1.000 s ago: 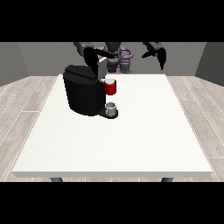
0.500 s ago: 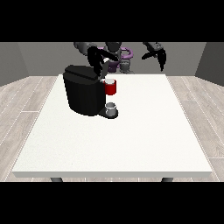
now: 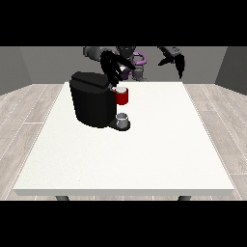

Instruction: Insert the coffee pod into the coffee machine and close the lid

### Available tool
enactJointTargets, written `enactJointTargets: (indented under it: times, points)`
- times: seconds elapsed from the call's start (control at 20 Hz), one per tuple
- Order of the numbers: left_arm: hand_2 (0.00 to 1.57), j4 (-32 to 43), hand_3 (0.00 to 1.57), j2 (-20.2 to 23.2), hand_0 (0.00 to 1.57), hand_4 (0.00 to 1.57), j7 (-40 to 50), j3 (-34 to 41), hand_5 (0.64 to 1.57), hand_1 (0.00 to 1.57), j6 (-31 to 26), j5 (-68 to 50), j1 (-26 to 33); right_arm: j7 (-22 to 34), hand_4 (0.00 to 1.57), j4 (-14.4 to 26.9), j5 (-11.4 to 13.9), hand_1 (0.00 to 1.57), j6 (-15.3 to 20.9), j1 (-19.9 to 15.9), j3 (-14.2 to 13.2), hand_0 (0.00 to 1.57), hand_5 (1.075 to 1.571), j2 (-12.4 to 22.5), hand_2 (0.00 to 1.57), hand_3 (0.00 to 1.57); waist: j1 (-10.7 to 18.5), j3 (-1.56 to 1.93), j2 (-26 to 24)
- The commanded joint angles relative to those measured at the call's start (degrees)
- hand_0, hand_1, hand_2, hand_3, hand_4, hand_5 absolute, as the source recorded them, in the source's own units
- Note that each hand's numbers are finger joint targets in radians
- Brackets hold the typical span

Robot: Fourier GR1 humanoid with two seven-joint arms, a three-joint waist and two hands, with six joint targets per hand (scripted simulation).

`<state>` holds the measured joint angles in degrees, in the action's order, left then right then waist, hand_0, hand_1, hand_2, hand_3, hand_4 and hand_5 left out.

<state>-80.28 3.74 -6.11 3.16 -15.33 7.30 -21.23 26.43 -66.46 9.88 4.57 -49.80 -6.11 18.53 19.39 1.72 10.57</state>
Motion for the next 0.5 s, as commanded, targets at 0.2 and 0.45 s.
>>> enactJointTargets:
  times: [0.2, 0.45]
  points:
    - [0.0, -0.23, 0.0, -0.58, 0.0, 0.42, -0.71, -1.89, 1.571, 0.0, -1.14, 0.33, -3.59, -2.88, 0.0, -7.0, 0.45, 0.0, -1.64, -7.39, 3.45, 0.0, 1.571, -1.45, 0.0, 0.0, 9.19, -1.69, 3.3]
    - [0.0, -1.27, 0.0, -1.31, 0.0, 0.37, 0.12, -3.19, 1.571, 0.0, -2.13, -0.06, -6.81, -3.55, 0.0, -7.16, 1.76, 0.0, -1.51, -11.12, 3.63, 0.0, 1.571, 0.18, 0.0, 0.0, 12.72, -1.72, 7.42]
